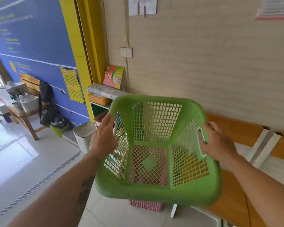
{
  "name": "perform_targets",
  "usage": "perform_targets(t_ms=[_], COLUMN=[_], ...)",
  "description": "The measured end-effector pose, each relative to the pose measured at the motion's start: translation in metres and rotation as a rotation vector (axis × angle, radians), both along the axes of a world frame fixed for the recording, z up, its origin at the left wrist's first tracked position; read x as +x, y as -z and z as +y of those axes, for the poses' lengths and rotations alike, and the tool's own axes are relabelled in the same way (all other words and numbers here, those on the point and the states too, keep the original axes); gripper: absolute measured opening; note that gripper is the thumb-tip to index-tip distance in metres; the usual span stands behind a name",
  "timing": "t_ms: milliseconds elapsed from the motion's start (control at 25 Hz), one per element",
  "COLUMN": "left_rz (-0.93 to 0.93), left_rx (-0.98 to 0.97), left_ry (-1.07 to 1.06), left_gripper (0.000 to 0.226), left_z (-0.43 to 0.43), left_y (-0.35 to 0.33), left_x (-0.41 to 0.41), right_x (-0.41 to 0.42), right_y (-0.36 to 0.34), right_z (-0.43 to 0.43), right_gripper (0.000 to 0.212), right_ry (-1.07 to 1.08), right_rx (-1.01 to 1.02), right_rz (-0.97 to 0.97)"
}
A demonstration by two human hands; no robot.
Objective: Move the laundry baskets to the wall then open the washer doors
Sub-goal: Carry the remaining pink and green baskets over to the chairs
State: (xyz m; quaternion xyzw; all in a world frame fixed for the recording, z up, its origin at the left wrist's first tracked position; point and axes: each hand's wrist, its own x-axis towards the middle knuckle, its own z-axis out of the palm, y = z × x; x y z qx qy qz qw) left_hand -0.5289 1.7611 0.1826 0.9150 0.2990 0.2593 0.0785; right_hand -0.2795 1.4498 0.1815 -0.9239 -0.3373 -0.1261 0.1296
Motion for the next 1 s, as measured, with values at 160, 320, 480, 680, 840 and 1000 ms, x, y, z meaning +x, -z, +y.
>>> perform_targets(t_ms=[160, 320, 480, 680, 840, 1000], left_rz=[0.013, 0.056, 0.110, 0.240, 0.376, 0.494], left_rx=[-0.014, -0.077, -0.146, -0.201, -0.352, -0.488], left_ry=[0.039, 0.033, 0.031, 0.052, 0.074, 0.063], left_gripper=[0.090, 0.092, 0.092, 0.092, 0.096, 0.100], left_z=[0.049, 0.086, 0.120, 0.165, 0.193, 0.208], left_y=[0.018, 0.052, 0.099, 0.186, 0.290, 0.380], left_x=[0.060, 0.118, 0.154, 0.192, 0.218, 0.228], right_x=[0.053, 0.101, 0.135, 0.161, 0.168, 0.166], right_y=[0.030, 0.067, 0.102, 0.174, 0.271, 0.359], right_z=[0.041, 0.080, 0.122, 0.171, 0.192, 0.205], right_gripper=[0.075, 0.073, 0.073, 0.081, 0.083, 0.093], right_ry=[0.023, 0.046, 0.077, 0.160, 0.280, 0.382], right_rx=[0.018, -0.004, -0.061, -0.076, -0.150, -0.216], right_rz=[0.081, 0.182, 0.270, 0.444, 0.556, 0.675])
